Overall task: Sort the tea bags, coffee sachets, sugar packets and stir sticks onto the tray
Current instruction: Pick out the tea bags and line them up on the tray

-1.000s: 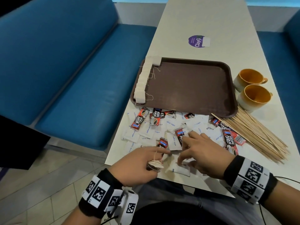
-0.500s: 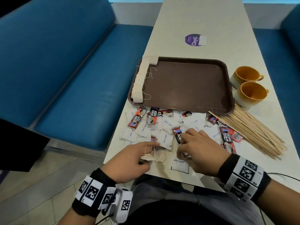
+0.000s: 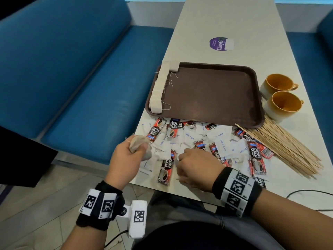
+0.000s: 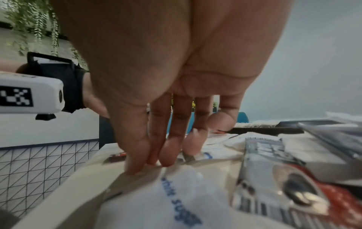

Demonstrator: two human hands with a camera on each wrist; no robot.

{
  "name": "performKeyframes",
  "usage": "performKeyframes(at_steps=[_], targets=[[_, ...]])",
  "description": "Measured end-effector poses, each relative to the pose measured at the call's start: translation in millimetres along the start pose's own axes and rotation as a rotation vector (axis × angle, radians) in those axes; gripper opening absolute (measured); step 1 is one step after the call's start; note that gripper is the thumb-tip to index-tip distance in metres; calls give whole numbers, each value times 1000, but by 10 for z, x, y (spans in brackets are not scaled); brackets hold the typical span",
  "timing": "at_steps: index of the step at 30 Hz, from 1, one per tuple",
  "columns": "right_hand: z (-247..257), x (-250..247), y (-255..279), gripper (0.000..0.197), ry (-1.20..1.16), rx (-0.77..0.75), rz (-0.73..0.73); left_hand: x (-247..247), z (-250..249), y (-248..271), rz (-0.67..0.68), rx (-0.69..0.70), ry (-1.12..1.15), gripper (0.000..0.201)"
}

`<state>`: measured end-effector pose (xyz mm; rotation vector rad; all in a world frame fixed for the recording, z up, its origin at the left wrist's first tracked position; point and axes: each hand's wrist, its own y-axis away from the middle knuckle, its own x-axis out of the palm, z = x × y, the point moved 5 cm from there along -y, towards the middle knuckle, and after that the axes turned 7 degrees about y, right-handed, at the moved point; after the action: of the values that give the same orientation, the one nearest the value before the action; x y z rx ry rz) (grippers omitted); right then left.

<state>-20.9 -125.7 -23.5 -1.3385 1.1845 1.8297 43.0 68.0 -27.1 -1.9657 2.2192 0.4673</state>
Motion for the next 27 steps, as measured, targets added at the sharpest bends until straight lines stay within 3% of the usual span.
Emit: performKeyframes(at_steps=[5, 11, 14, 20, 24, 27], targets=[[-6, 10, -36, 13, 39, -33, -68, -142, 142, -86, -117, -152, 396, 13], [81, -2, 67, 25, 143, -95, -76, -175, 122, -80, -118, -220, 591, 18], [82, 23, 81, 36, 153, -83, -82, -157, 141, -66, -91, -216, 591, 17], [70, 40, 39, 14, 214, -32, -36, -29, 68, -19, 46, -165, 487, 13], [-55, -1, -29, 9, 130, 15, 60, 116, -30, 19, 243, -95, 295, 19], [-158, 12, -51, 5, 8, 69, 54, 221, -66, 41, 398, -72, 168, 11]])
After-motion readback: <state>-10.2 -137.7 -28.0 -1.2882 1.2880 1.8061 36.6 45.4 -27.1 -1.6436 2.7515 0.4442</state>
